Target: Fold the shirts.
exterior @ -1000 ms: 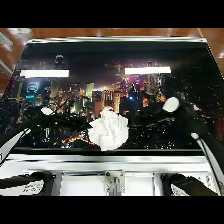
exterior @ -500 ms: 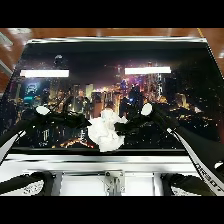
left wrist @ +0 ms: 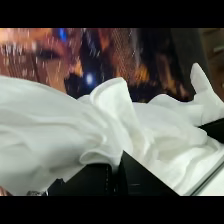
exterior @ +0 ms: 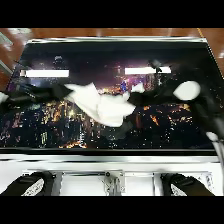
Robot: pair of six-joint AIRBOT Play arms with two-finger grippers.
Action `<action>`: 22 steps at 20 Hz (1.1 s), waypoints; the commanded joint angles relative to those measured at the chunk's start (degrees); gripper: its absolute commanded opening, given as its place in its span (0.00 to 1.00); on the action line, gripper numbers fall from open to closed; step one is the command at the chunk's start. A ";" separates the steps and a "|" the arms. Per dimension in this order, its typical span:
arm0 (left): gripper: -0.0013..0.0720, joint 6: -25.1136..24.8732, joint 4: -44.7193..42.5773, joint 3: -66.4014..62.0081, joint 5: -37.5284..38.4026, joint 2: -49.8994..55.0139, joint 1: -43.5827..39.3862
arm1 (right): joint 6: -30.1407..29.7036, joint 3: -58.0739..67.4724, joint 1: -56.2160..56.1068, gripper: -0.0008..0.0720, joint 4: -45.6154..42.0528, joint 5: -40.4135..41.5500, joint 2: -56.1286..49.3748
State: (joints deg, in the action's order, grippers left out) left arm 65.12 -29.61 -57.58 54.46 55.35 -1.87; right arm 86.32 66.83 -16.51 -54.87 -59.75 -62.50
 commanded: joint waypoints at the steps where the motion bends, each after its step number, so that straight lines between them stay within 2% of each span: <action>1: 0.08 3.54 -0.94 -11.04 -2.34 -8.39 3.85 | 0.15 7.17 2.82 0.10 -1.44 2.25 8.48; 6: 0.08 13.05 -14.12 -21.90 -2.80 -15.21 4.59 | 0.83 12.81 2.84 0.10 -5.86 3.19 15.47; 9: 0.08 17.20 -18.86 -22.23 -0.87 -18.38 4.59 | 6.82 12.85 2.84 0.10 -13.16 2.43 18.51; 13: 0.08 19.26 -23.08 -22.23 10.43 -20.59 4.59 | 8.85 12.85 2.84 0.10 -15.37 -0.33 20.57; 17: 0.08 23.74 -25.00 -22.23 13.73 -24.74 4.59 | 9.40 12.85 2.82 0.10 -13.64 -1.46 23.65; 19: 0.08 26.18 -25.03 -22.18 18.91 -26.80 4.59 | 10.95 12.85 2.82 0.10 -12.85 -5.07 25.92; 22: 0.08 27.78 -27.30 -20.79 32.61 -29.00 4.59 | 14.88 12.85 2.82 0.10 -13.05 -15.34 28.50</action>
State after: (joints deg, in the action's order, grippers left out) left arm 90.19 -54.50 -79.29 75.18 28.51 2.68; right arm 97.62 79.66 -13.65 -68.14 -66.52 -36.32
